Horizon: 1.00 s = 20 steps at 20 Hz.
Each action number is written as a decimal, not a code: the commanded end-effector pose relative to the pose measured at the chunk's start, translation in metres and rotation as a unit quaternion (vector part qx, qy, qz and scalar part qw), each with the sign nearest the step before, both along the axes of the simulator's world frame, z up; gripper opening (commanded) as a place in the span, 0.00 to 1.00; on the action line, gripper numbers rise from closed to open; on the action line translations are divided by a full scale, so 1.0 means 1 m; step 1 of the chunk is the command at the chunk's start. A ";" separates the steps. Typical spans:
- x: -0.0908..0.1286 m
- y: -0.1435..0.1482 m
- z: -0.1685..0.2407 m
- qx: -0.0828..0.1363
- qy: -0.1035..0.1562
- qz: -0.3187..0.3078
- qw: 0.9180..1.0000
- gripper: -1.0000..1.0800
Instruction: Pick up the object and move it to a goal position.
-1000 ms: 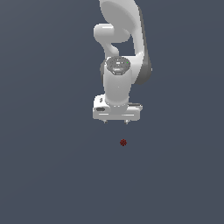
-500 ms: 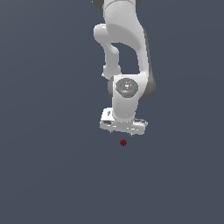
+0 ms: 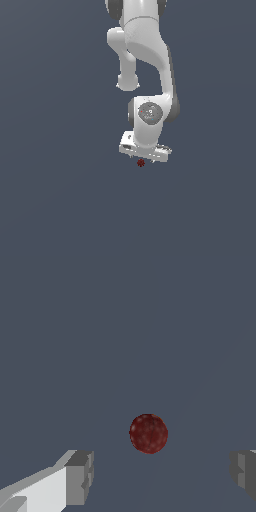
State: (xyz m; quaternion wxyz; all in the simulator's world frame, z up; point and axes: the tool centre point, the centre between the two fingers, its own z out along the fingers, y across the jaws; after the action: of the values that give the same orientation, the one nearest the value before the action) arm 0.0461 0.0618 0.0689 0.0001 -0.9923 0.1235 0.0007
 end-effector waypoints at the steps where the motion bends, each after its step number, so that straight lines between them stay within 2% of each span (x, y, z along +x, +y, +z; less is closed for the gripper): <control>1: 0.001 0.001 -0.002 0.000 -0.001 -0.003 1.000 0.96; 6: 0.000 0.001 -0.007 0.000 0.000 -0.001 1.000 0.96; 14: 0.000 0.001 -0.044 0.000 -0.001 -0.003 1.000 0.96; 20: 0.001 0.001 -0.052 0.000 -0.001 -0.003 1.000 0.96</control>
State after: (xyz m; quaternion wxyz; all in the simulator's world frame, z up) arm 0.0462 0.0627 0.0172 -0.0002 -0.9920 0.1264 0.0009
